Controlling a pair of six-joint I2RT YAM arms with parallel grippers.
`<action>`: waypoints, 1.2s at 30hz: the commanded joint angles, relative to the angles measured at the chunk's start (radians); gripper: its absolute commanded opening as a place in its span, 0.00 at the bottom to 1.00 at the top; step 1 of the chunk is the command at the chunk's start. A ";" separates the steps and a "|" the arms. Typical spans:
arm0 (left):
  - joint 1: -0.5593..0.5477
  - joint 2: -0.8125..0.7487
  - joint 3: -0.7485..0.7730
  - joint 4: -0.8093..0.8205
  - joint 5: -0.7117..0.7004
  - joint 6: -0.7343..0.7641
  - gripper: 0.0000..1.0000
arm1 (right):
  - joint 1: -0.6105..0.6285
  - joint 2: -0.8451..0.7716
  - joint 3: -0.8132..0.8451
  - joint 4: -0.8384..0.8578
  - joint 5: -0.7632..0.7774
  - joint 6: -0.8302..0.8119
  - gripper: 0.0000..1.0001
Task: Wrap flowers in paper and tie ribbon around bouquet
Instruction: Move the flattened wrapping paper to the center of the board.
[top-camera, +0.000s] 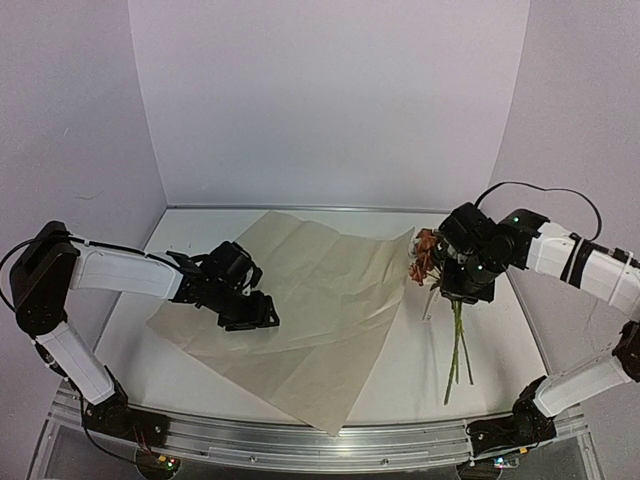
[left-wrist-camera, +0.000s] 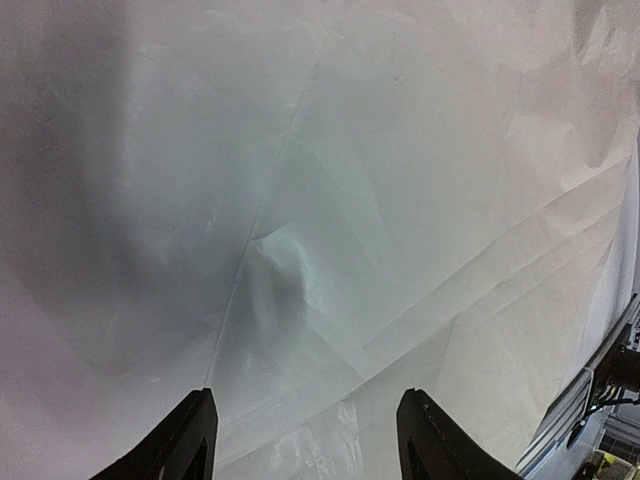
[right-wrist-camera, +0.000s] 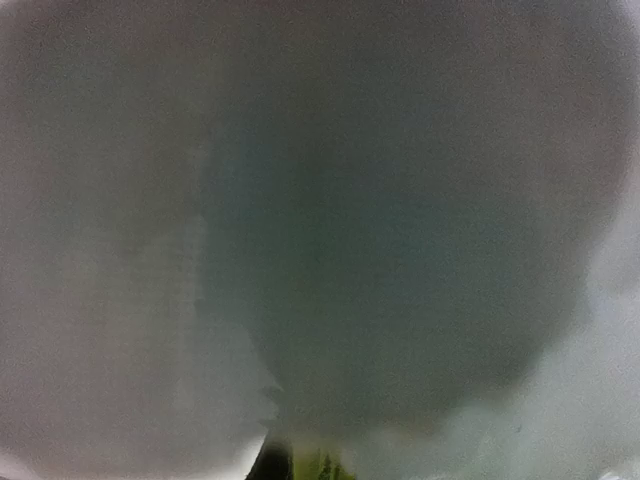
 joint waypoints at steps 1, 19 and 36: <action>-0.003 0.009 0.028 0.014 -0.011 0.021 0.64 | 0.012 0.015 0.090 -0.094 0.060 -0.040 0.00; 0.065 0.083 0.023 0.000 -0.051 0.108 0.67 | 0.037 -0.070 0.201 -0.202 0.158 -0.137 0.00; 0.283 0.277 0.389 -0.175 -0.355 0.207 0.77 | 0.039 0.049 0.309 -0.141 0.042 -0.181 0.00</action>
